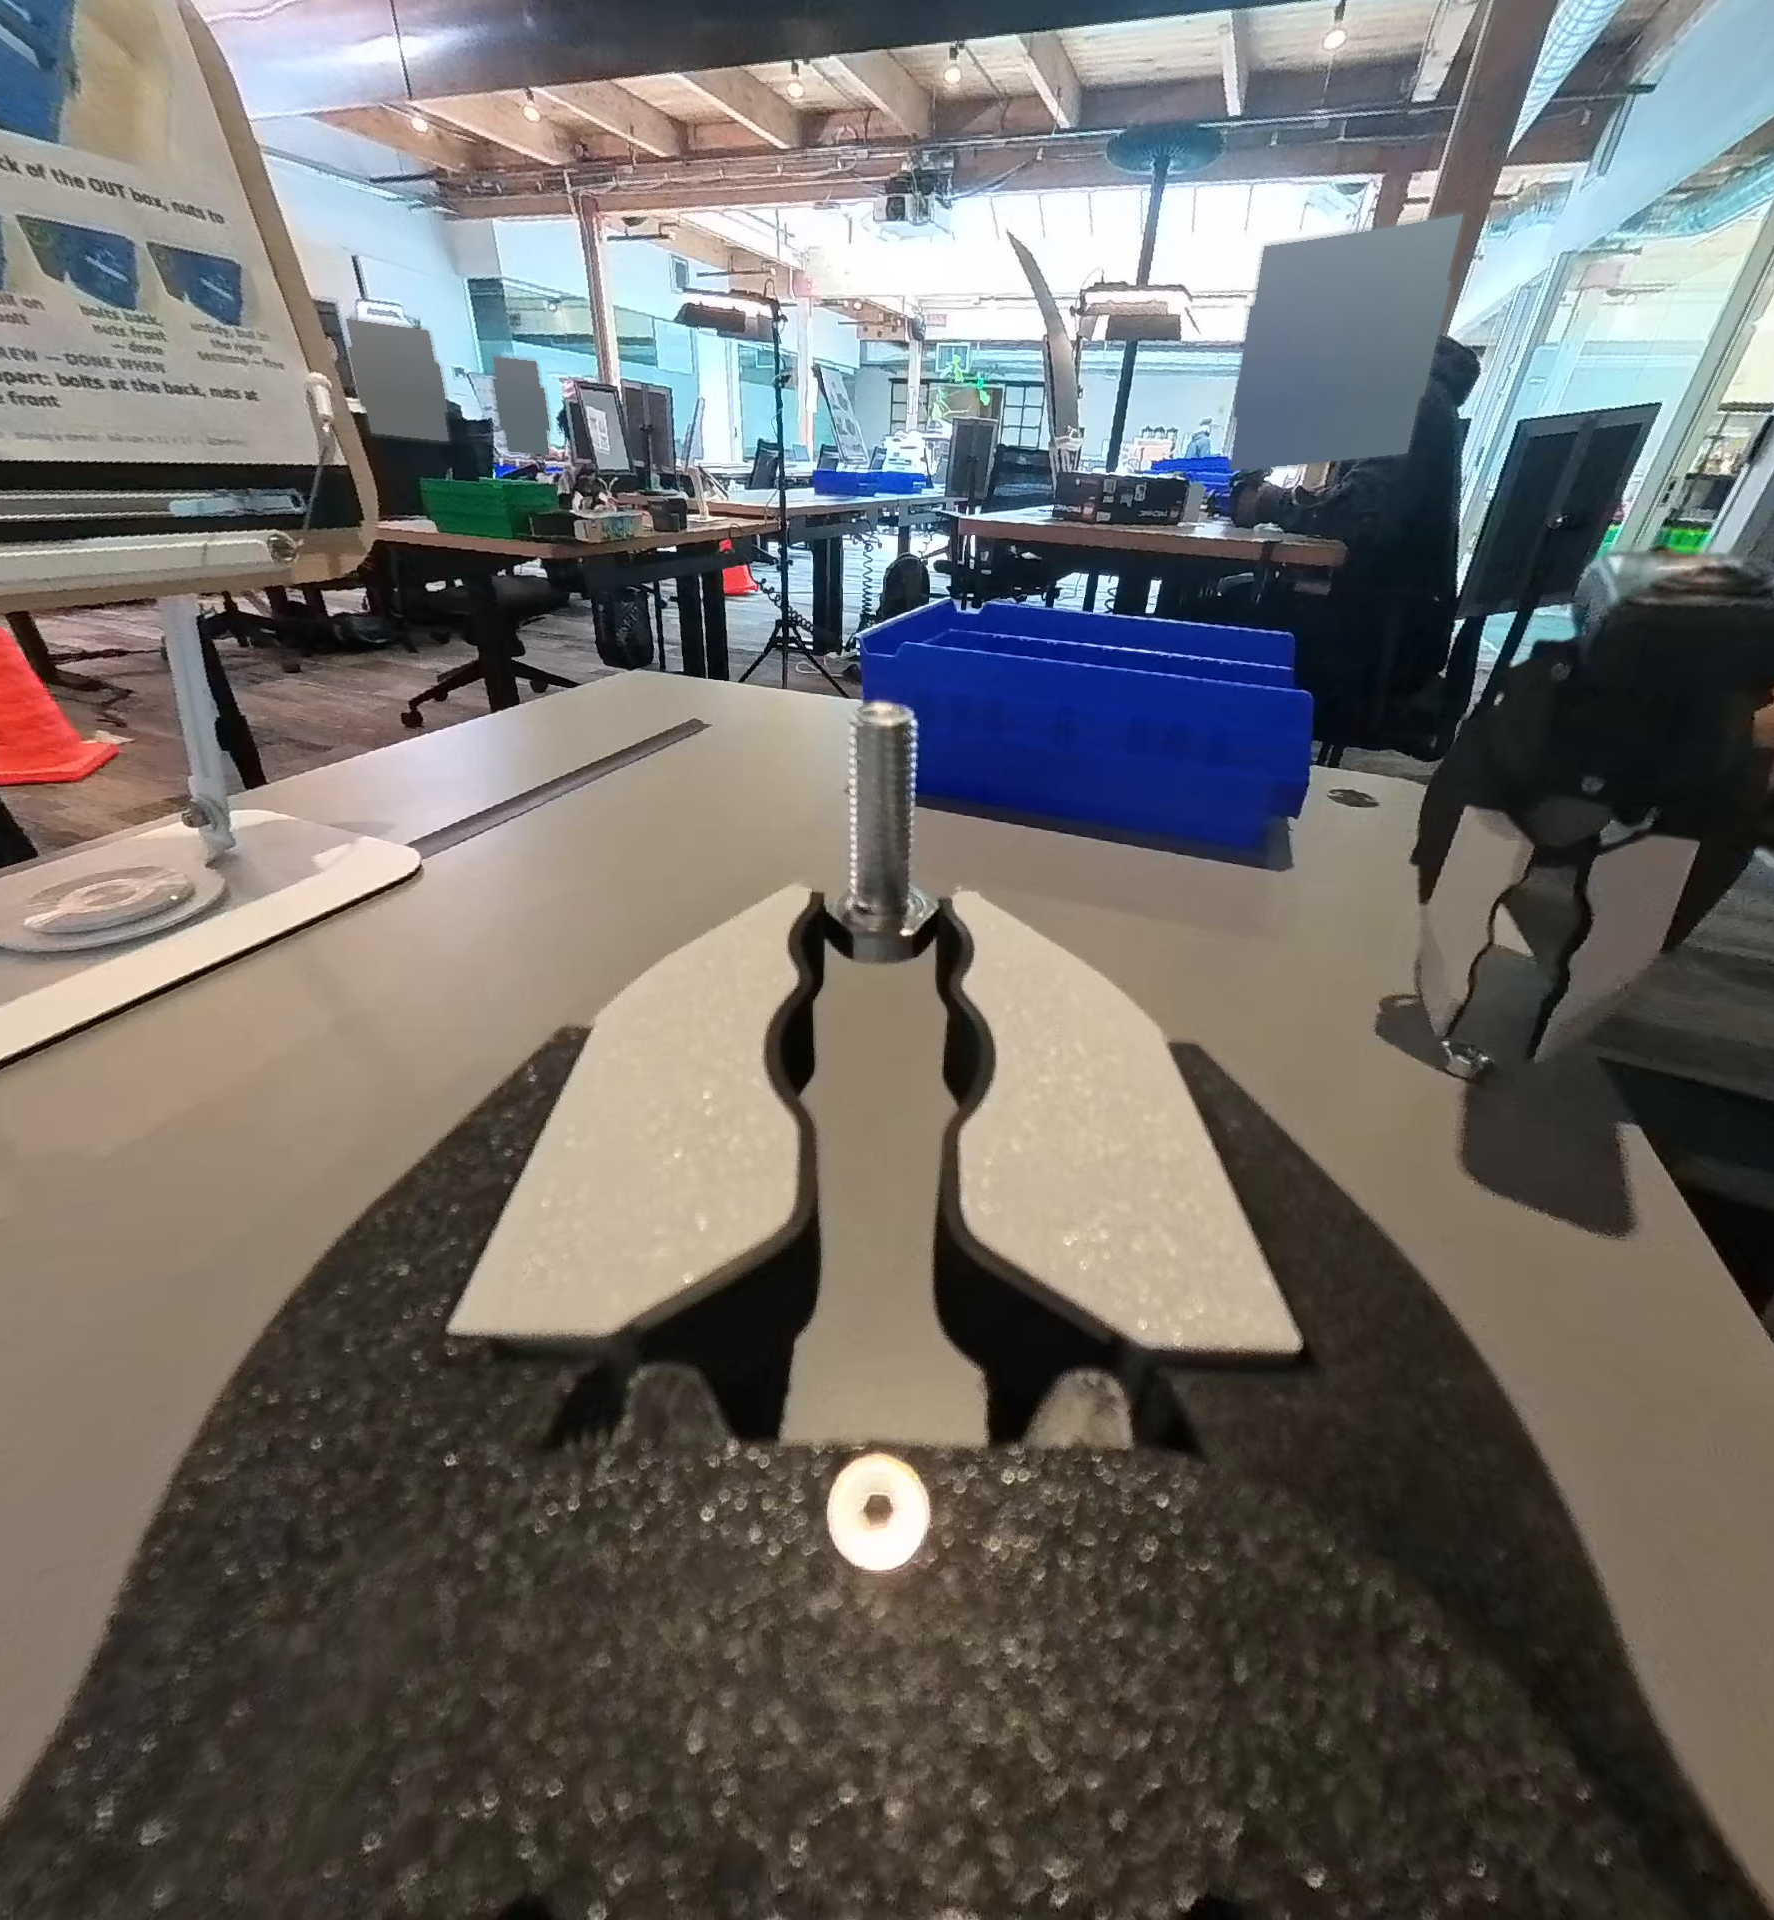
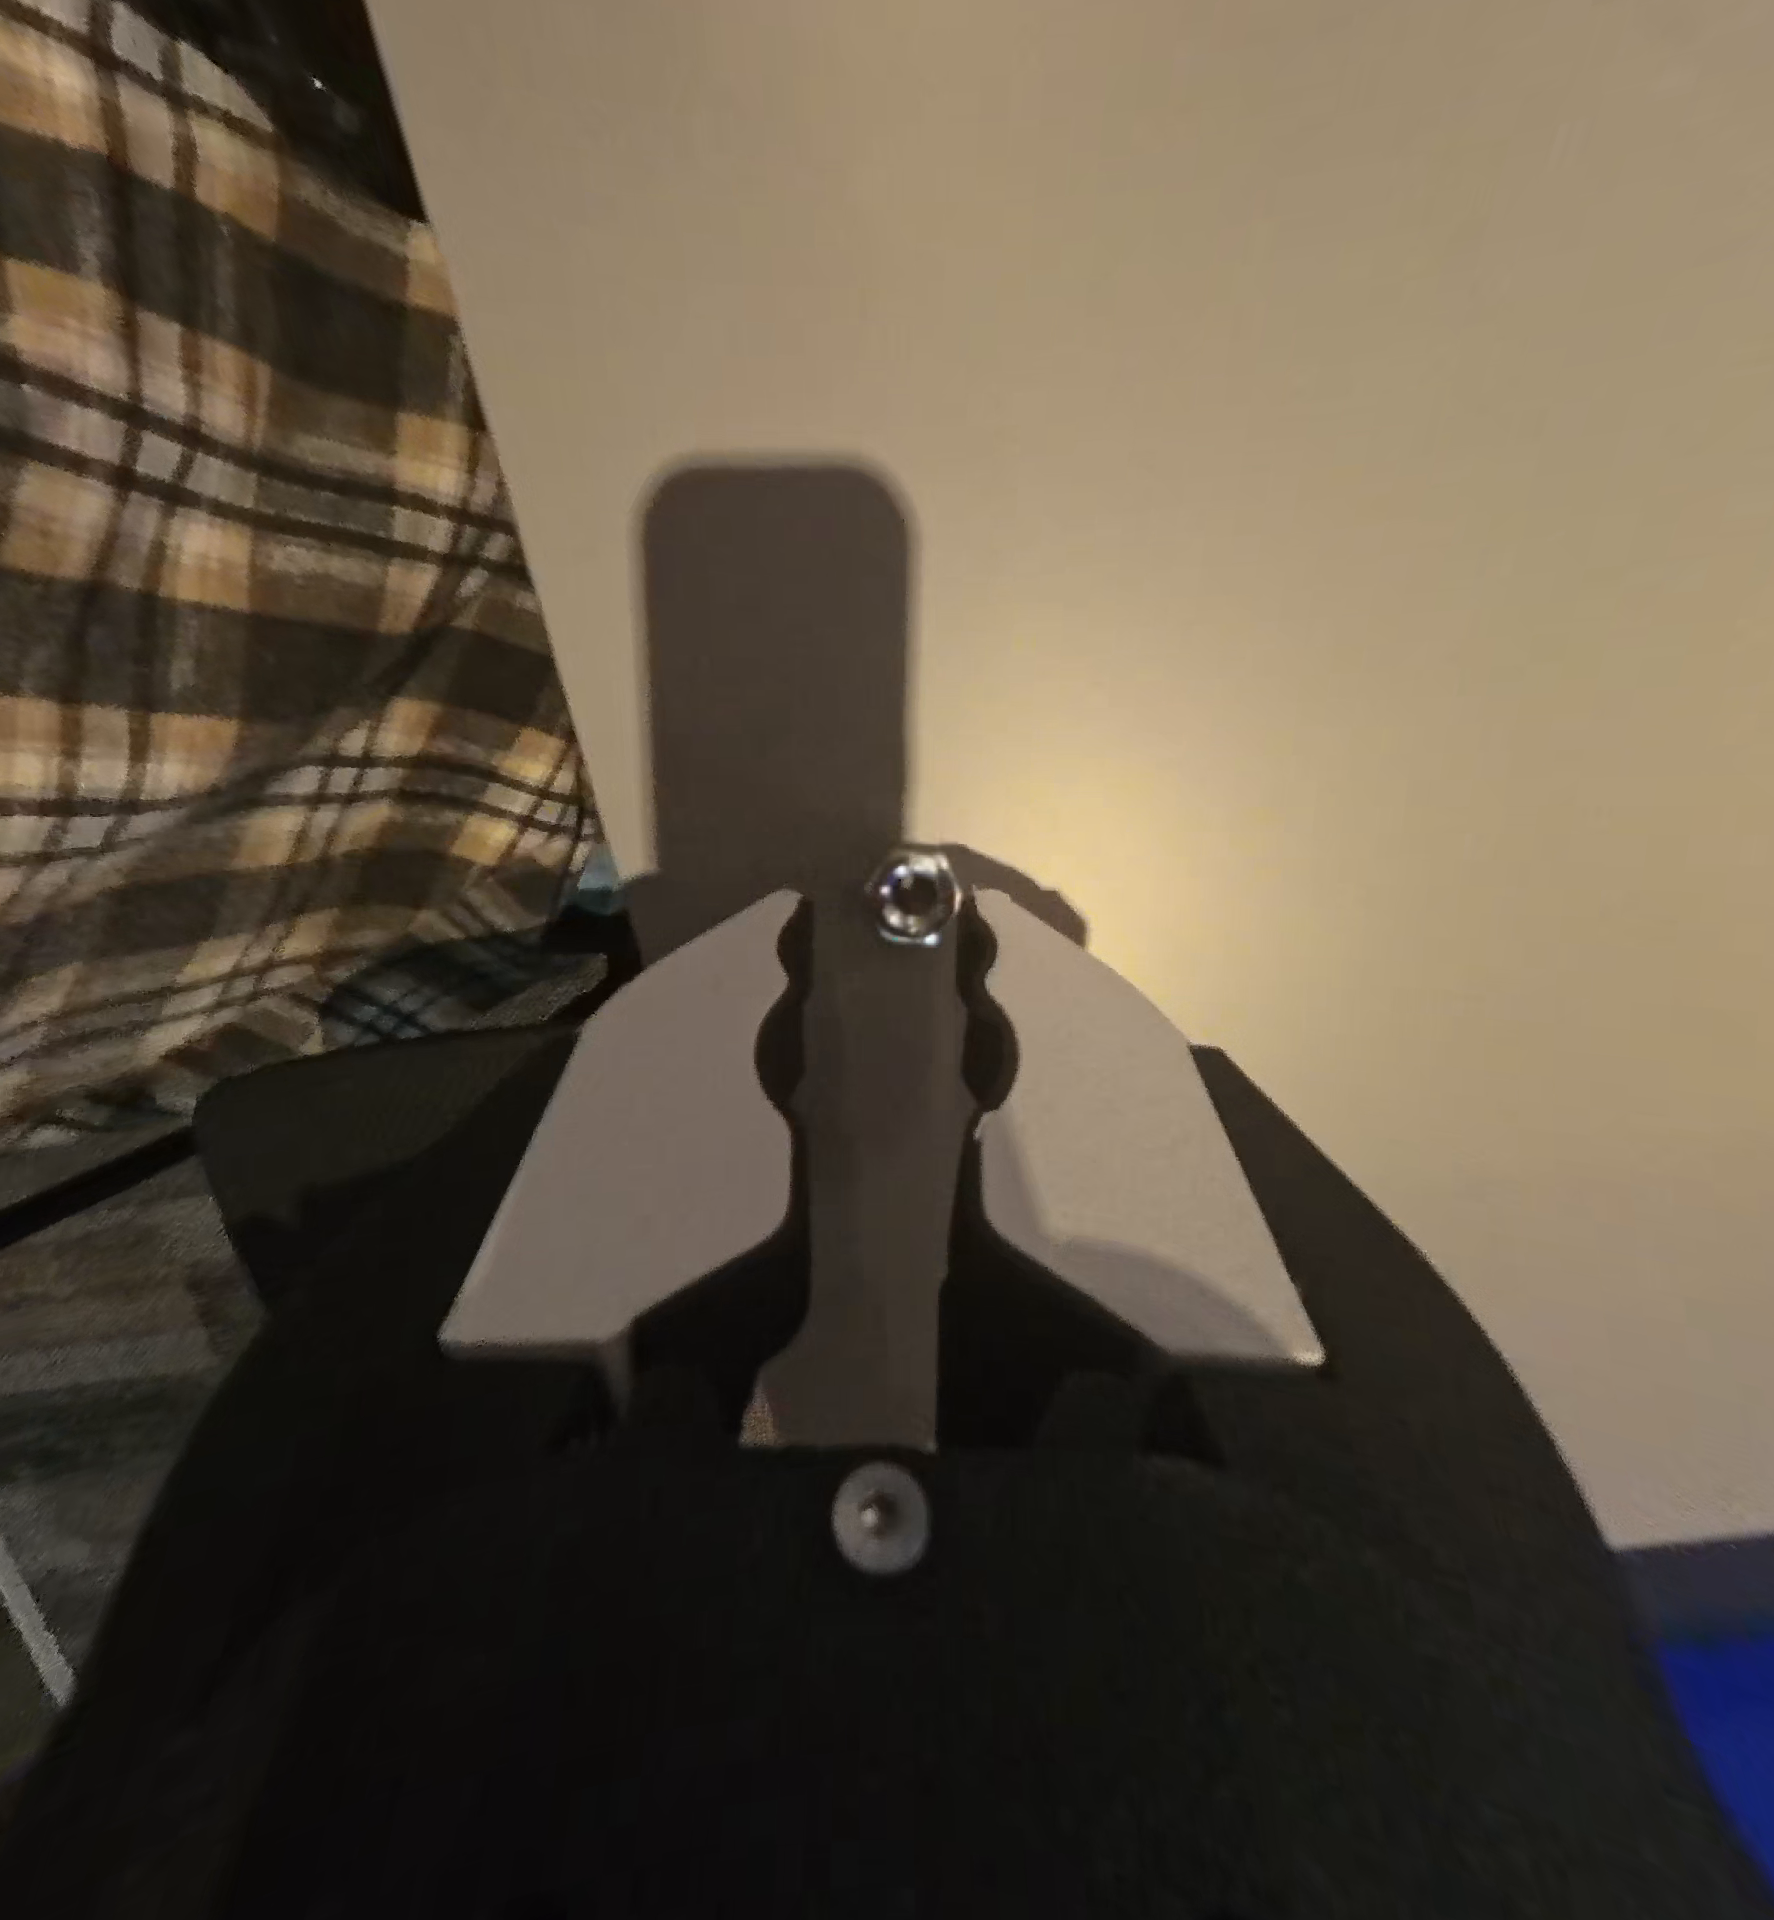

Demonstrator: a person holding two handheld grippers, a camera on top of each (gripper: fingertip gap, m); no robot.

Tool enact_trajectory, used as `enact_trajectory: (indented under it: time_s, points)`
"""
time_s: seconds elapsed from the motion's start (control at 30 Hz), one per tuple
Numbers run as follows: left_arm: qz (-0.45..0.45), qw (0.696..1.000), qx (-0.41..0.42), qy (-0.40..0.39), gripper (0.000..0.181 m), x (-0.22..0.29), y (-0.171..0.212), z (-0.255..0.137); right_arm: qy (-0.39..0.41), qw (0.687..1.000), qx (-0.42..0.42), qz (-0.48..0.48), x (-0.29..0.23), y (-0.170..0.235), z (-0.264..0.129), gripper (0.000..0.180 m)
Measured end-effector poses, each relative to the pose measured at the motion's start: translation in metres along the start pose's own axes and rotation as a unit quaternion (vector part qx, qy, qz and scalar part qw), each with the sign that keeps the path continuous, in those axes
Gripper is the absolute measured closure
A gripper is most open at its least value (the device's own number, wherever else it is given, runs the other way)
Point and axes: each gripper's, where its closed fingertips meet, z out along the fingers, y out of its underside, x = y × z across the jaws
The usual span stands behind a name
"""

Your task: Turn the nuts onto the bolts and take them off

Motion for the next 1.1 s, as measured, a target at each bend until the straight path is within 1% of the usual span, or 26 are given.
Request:
enact_trajectory:
  time_s: [0.07,0.13,0.27,0.3,0.37,0.43,0.53,0.63,0.73,0.83,0.97,1.1]
  points:
    - [-0.001,1.000,0.000,0.001,0.161,0.001,0.000,0.000,0.004,1.000,-0.006,0.003,0.002,0.000,0.005,0.155]
    - [-0.001,1.000,0.000,0.001,0.161,0.001,0.000,0.000,0.008,1.000,-0.019,0.008,0.005,0.003,0.009,0.161]
    - [-0.005,1.000,-0.006,0.011,0.161,0.004,0.003,0.001,0.025,1.000,-0.009,0.014,0.015,-0.002,0.009,0.161]
    - [-0.005,1.000,-0.010,0.019,0.161,0.006,0.004,0.002,0.027,1.000,0.006,0.013,0.019,-0.008,0.006,0.161]
    - [0.002,0.999,-0.024,0.030,0.161,0.011,0.010,0.005,0.038,0.998,0.049,0.016,0.035,-0.028,-0.009,0.162]
    - [0.018,0.998,-0.042,0.040,0.161,0.017,0.017,0.009,0.054,0.995,0.082,0.001,0.056,-0.055,-0.033,0.162]
    - [0.034,0.996,-0.059,0.050,0.161,0.025,0.023,0.013,0.073,0.990,0.115,-0.047,0.086,-0.109,-0.069,0.161]
    - [0.043,0.995,-0.077,0.051,0.161,0.026,0.029,0.015,0.070,0.984,0.135,-0.096,0.106,-0.166,-0.089,0.162]
    - [0.044,0.994,-0.081,0.051,0.161,0.026,0.031,0.015,0.048,0.982,0.137,-0.123,0.117,-0.212,-0.091,0.162]
    - [0.049,0.994,-0.087,0.042,0.161,0.022,0.031,0.013,0.016,0.984,0.117,-0.135,0.120,-0.238,-0.082,0.162]
    - [0.056,0.993,-0.106,0.017,0.162,0.014,0.034,0.012,-0.008,0.985,0.095,-0.141,0.117,-0.258,-0.070,0.162]
    - [0.067,0.991,-0.119,-0.001,0.161,0.011,0.036,0.011,-0.008,0.989,0.062,-0.135,0.118,-0.263,-0.060,0.161]
